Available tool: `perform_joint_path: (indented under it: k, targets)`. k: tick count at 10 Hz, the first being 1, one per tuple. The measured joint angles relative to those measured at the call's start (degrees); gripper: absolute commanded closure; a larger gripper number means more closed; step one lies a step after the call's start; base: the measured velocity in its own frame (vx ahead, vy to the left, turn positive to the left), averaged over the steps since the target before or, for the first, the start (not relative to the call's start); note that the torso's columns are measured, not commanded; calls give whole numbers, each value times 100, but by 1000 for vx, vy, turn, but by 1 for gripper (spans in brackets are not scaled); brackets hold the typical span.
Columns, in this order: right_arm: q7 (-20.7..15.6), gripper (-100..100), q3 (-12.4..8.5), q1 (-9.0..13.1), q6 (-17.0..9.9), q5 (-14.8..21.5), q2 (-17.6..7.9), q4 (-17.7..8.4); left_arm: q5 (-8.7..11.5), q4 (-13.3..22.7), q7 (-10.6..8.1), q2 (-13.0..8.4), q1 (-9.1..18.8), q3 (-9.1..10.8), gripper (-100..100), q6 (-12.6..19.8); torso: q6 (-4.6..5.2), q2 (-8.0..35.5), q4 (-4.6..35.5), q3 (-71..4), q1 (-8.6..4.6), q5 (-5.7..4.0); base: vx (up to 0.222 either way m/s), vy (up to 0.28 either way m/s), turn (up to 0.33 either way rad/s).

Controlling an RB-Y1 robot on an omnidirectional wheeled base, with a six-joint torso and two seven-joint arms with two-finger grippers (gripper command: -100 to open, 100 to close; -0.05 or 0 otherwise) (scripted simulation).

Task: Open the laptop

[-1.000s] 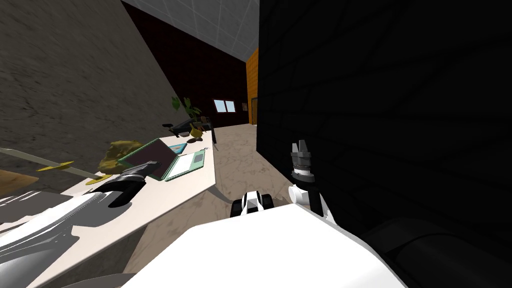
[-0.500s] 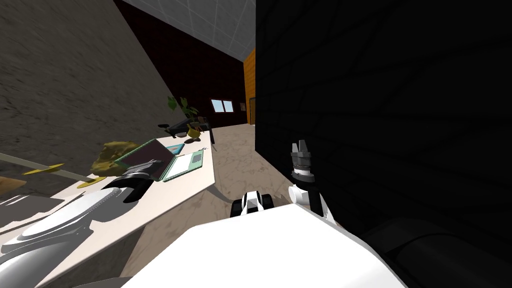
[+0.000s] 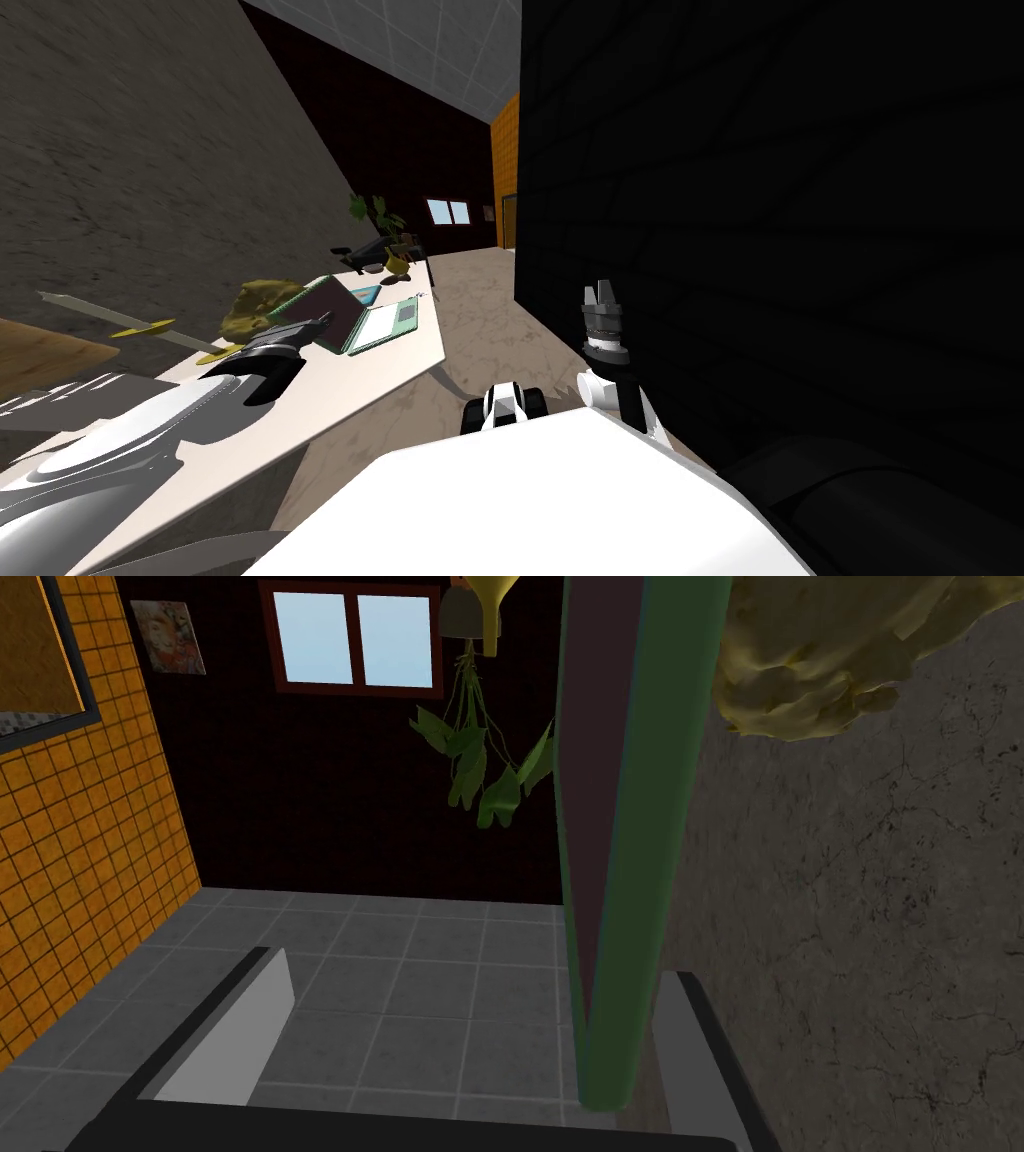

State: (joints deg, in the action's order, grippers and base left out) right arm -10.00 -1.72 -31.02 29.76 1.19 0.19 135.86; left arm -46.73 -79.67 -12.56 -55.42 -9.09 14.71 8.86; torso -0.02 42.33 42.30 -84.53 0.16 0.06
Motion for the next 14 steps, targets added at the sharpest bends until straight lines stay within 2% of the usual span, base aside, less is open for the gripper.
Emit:
perform_joint_path:
  k: [2,3,4,7,11,13,14]
  targets:
    - [0,0,1,-1,0,0,1,1,34,31,-7,-27,2,-2,-100,0,6,-41,-11,-26,-40,-16,63,60,-23]
    - [0,0,1,-1,1,0,1,1,39,35,-9,-31,3,-1,100,0,3,-24,-9,-18,-38,-12,6,8,1]
    - [0,0,2,-1,1,0,2,1,39,35,-8,-31,3,-1,100,0,2,1,0,-1,-34,-12,27,-16,1]
    - [0,0,2,-1,1,0,2,1,-434,-70,209,-10,-107,-103,100,229,23,-30,-18,-19,-31,0,37,-55,-32]
    - [0,0,2,0,0,0,2,1,-956,-276,472,-19,-326,-244,100,514,20,-30,-17,-18,-4,9,29,-49,-26]
    - [0,0,2,-1,1,0,2,1,-1195,-393,623,-19,-434,-348,100,681,16,-29,-13,-18,-4,3,27,-30,-21]
    - [0,0,2,-1,1,0,2,1,-1213,-401,636,-14,-443,-353,100,691,7,-14,-5,-11,-1,-3,23,-14,-32]
